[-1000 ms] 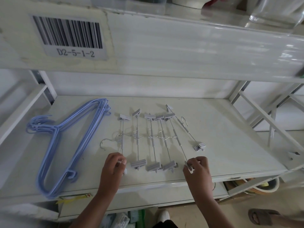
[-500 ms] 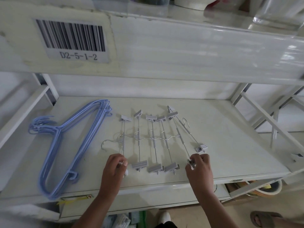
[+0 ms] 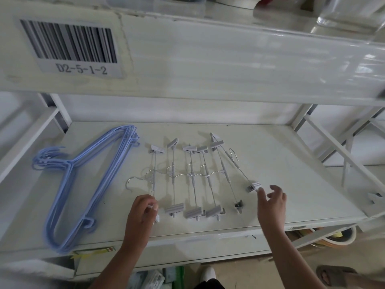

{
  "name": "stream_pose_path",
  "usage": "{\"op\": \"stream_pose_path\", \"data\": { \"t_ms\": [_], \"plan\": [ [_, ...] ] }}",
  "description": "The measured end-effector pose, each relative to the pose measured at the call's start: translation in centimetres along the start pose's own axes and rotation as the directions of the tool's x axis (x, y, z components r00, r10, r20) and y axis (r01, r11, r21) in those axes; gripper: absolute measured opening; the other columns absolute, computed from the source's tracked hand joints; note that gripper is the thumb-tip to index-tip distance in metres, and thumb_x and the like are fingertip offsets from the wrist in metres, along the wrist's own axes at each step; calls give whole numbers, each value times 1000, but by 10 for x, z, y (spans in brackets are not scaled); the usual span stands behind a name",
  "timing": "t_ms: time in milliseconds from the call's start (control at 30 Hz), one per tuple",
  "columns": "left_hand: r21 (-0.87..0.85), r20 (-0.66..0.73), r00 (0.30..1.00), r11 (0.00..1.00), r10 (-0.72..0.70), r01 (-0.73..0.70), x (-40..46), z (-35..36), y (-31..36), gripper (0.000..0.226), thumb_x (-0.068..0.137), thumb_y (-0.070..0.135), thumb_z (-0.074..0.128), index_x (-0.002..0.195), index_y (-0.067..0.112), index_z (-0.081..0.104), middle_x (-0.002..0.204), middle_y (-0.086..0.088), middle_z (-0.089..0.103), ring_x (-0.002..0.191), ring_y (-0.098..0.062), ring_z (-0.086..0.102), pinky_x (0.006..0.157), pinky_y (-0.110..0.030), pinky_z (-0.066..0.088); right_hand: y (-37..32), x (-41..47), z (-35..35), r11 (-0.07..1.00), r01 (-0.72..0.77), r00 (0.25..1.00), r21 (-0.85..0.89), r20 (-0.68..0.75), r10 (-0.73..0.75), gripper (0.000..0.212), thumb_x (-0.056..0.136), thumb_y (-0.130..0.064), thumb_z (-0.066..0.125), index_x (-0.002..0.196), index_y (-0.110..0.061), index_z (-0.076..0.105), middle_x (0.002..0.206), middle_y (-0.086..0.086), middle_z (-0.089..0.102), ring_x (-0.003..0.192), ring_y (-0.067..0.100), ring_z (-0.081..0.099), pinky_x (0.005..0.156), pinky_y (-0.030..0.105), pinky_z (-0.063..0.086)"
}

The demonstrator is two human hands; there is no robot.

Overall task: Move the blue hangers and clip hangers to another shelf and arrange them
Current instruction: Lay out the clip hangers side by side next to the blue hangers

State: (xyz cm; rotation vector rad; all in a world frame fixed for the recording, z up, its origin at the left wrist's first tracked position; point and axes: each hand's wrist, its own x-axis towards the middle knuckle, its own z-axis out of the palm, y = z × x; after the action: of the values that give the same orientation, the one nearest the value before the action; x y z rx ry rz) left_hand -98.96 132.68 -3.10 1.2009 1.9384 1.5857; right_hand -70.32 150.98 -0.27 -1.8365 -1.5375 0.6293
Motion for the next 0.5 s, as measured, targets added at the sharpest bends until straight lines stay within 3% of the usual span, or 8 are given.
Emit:
{"op": "stream_pose_path", "data": {
  "t_ms": [133, 333, 400, 500],
  "plan": [
    [6, -9, 1000, 1000, 3, -3, 1, 1, -2, 30, 80, 37, 47, 82, 11, 61, 99, 6, 56, 79, -6, 59, 62, -6, 44, 5, 32, 6, 993, -73, 987, -89, 139, 85, 55, 90, -41, 61, 132, -7, 53, 131, 16, 48, 111, 33, 55, 86, 37, 43],
    [9, -14, 1000, 1000, 12, -12, 1, 1, -1, 28, 80, 33, 48, 79, 9, 61, 96, 4, 57, 78, -5, 60, 66, -4, 43, 12, 51, 24, 991, -114, 970, -70, 206, 126, 57, 73, -54, 55, 109, -11, 66, 109, 15, 65, 97, 33, 59, 83, 41, 51],
    [18, -25, 1000, 1000, 19, -18, 1, 0, -2, 27, 80, 33, 49, 80, 10, 61, 95, 6, 57, 81, -5, 59, 69, -4, 43, 11, 53, 26, 991, -109, 967, -80, 221, 124, 49, 81, -44, 61, 118, -12, 60, 114, 16, 63, 101, 34, 59, 82, 40, 50],
    [46, -8, 1000, 999, 10, -9, 2, -1, -6, 23, 80, 34, 48, 81, 14, 61, 95, 7, 57, 87, -8, 59, 72, -7, 43, 8, 59, 26, 989, -106, 962, -106, 240, 129, 54, 85, -39, 63, 134, -18, 53, 126, 20, 53, 112, 38, 54, 82, 36, 44]
  ]
}}
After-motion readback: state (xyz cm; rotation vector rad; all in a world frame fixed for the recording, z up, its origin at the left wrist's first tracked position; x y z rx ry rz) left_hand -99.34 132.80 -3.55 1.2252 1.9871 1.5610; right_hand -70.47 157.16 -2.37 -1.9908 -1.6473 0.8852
